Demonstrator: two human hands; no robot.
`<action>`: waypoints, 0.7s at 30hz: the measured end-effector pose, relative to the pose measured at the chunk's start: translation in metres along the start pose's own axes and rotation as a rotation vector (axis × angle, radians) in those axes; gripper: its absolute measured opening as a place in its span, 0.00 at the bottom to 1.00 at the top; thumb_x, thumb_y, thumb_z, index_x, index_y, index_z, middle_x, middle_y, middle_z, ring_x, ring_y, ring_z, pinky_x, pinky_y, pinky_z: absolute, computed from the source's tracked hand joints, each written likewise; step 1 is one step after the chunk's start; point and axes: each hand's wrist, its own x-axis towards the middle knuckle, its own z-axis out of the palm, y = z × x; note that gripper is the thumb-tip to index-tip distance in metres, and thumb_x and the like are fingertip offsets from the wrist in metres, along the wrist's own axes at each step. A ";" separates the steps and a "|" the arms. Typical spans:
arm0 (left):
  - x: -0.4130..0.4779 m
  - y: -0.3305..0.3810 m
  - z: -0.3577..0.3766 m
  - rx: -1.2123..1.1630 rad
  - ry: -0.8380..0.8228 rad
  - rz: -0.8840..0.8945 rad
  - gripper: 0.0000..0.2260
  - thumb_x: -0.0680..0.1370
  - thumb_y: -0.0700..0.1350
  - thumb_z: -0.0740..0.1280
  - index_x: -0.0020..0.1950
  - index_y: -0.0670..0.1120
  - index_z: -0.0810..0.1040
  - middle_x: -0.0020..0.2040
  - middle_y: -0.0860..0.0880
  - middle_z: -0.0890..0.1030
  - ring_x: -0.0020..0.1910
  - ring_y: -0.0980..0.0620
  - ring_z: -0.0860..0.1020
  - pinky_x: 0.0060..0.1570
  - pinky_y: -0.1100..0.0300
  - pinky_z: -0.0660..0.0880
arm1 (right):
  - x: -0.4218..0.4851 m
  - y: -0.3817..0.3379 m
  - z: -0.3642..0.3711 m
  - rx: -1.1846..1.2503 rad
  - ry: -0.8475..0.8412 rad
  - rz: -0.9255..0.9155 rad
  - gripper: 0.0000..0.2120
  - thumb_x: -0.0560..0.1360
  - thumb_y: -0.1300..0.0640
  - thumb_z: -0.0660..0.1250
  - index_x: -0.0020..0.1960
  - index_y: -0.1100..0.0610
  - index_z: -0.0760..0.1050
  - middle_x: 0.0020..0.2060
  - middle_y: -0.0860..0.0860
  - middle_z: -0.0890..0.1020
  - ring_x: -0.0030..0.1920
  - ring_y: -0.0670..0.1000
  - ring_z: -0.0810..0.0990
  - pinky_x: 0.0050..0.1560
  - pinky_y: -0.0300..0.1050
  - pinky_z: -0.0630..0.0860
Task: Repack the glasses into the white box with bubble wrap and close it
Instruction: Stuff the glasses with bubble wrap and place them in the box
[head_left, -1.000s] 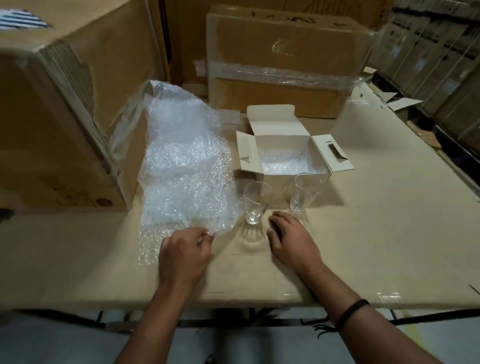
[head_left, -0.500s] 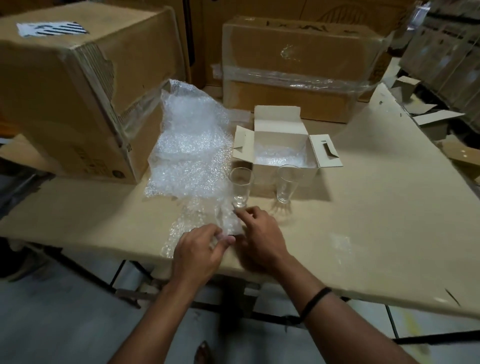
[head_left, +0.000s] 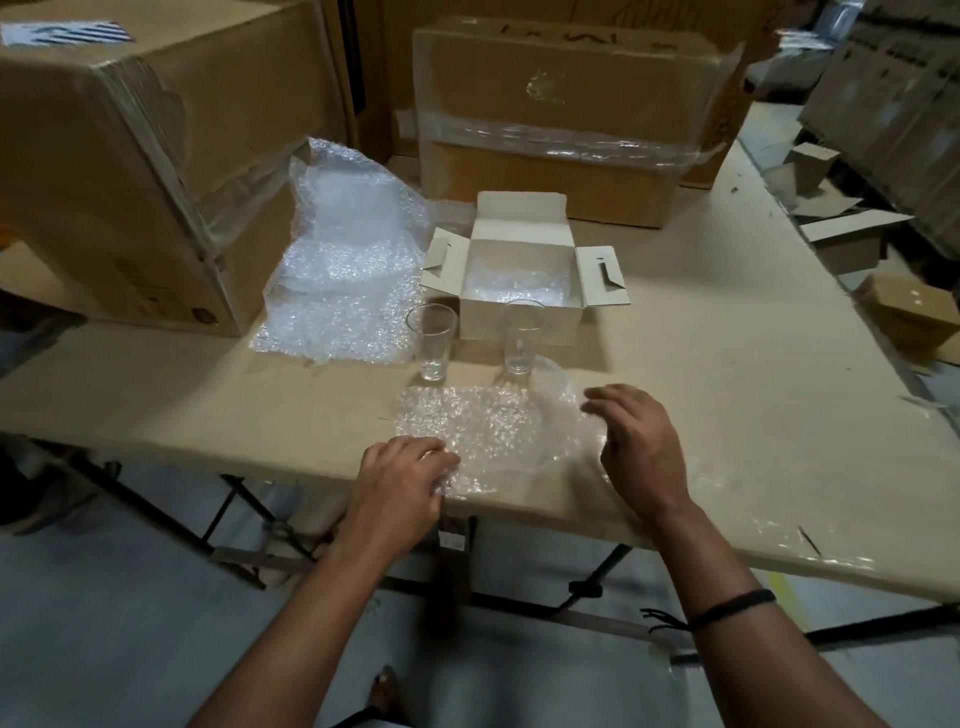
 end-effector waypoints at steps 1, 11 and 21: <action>0.001 -0.001 0.001 0.010 0.019 0.000 0.21 0.61 0.37 0.79 0.50 0.53 0.83 0.52 0.52 0.83 0.51 0.47 0.80 0.49 0.49 0.72 | -0.003 0.005 -0.001 -0.041 -0.147 -0.001 0.18 0.65 0.71 0.62 0.49 0.57 0.83 0.54 0.53 0.84 0.57 0.58 0.79 0.58 0.53 0.75; 0.002 -0.063 -0.018 -0.441 -0.193 -0.029 0.26 0.69 0.54 0.59 0.68 0.65 0.70 0.73 0.58 0.67 0.71 0.56 0.65 0.68 0.49 0.58 | 0.028 -0.042 -0.011 -0.077 -0.344 0.186 0.26 0.65 0.71 0.62 0.60 0.55 0.81 0.62 0.52 0.80 0.63 0.53 0.76 0.67 0.51 0.67; 0.065 -0.080 -0.011 -0.096 -0.334 -0.093 0.14 0.80 0.57 0.61 0.65 0.63 0.74 0.73 0.54 0.66 0.69 0.48 0.62 0.65 0.49 0.59 | 0.004 -0.056 0.043 -0.125 -0.766 0.162 0.29 0.81 0.38 0.50 0.78 0.49 0.55 0.78 0.49 0.54 0.78 0.51 0.50 0.76 0.54 0.46</action>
